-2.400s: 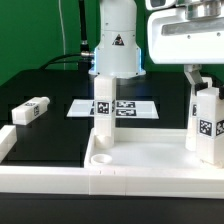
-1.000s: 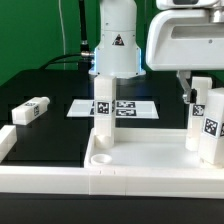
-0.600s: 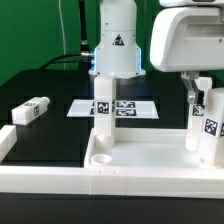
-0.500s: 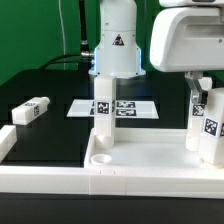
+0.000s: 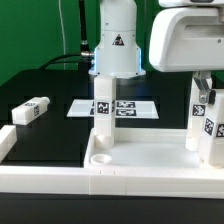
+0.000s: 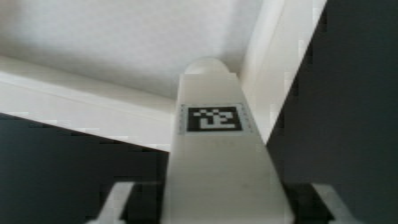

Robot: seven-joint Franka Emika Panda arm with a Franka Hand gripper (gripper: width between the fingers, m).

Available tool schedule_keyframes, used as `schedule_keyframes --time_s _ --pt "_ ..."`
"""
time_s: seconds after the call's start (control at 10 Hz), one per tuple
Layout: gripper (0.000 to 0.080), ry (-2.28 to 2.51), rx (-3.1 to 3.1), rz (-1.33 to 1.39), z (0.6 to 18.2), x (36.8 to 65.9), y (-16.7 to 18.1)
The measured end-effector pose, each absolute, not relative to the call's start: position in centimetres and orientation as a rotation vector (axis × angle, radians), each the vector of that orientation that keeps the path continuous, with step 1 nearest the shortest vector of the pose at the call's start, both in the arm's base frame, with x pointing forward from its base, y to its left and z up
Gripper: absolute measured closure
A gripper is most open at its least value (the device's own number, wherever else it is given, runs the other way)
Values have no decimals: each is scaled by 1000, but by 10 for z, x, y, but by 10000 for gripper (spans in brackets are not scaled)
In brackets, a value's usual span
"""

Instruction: Assemble desk

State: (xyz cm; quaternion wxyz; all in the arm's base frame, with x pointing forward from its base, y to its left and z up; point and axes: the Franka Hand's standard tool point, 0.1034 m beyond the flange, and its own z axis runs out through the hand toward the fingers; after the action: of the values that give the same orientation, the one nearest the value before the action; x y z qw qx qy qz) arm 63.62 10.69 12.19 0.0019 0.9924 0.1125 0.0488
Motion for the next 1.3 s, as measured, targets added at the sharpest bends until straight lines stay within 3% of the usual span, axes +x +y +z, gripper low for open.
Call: schedule_keyframes --time_s 1.3 --pt "509 -1597 2838 100 120 634 98"
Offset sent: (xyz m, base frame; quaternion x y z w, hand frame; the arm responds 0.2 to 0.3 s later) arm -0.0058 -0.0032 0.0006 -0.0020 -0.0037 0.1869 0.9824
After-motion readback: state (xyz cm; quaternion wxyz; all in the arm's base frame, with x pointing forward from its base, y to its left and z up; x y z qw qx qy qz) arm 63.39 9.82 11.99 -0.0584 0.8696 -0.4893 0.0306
